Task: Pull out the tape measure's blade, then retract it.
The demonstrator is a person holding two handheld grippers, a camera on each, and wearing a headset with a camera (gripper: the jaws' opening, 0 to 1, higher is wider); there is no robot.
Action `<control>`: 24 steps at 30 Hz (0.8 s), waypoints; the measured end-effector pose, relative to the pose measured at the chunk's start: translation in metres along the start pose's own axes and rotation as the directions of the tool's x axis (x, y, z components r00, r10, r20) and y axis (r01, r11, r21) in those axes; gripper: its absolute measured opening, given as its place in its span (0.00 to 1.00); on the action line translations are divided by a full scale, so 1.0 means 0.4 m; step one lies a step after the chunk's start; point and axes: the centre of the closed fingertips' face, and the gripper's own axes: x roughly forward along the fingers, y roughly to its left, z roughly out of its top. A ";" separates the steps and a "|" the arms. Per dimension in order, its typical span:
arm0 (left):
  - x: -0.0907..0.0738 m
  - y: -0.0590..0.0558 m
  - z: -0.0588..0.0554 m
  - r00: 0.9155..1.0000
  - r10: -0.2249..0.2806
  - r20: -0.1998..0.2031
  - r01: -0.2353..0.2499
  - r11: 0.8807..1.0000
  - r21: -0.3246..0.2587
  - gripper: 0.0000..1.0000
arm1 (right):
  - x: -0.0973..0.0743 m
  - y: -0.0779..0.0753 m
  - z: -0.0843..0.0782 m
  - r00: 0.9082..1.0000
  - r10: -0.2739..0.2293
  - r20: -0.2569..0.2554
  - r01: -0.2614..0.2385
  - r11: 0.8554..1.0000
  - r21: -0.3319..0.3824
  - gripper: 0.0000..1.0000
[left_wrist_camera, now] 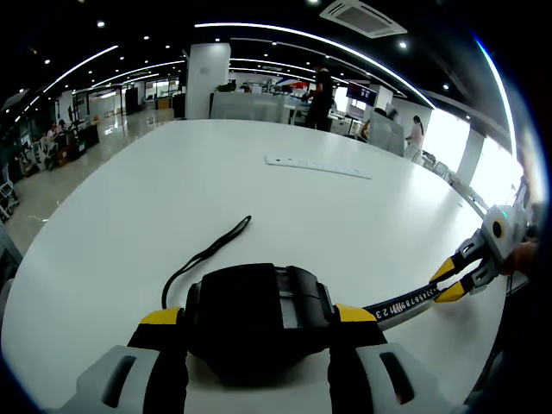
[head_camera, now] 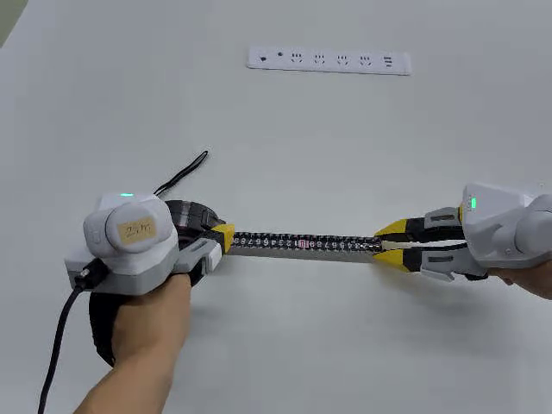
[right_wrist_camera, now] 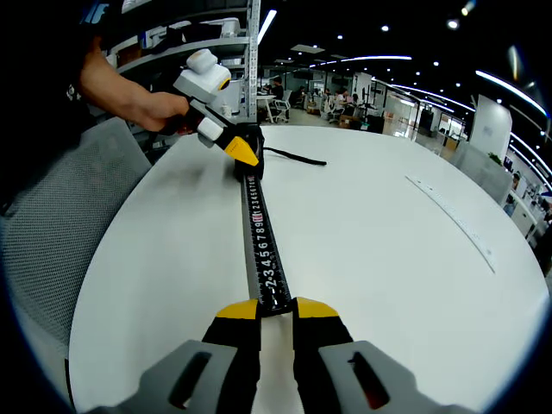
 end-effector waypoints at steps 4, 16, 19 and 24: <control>0.001 0.001 0.000 1.000 -0.002 -0.001 0.002 1.000 -0.002 0.63 | 0.003 0.001 0.006 1.000 0.001 0.005 -0.001 1.000 0.003 0.11; 0.000 0.001 -0.001 1.000 -0.005 0.000 0.005 1.000 -0.006 0.63 | 0.014 0.007 0.019 1.000 0.008 0.012 -0.008 1.000 0.005 0.11; -0.001 0.000 -0.001 1.000 -0.006 -0.002 0.006 1.000 -0.006 0.63 | 0.020 0.009 0.024 1.000 0.011 0.016 -0.011 1.000 0.005 0.11; -0.002 -0.001 -0.001 1.000 -0.007 -0.002 0.007 1.000 -0.008 0.63 | 0.029 0.010 0.030 1.000 0.013 0.019 -0.013 1.000 0.007 0.11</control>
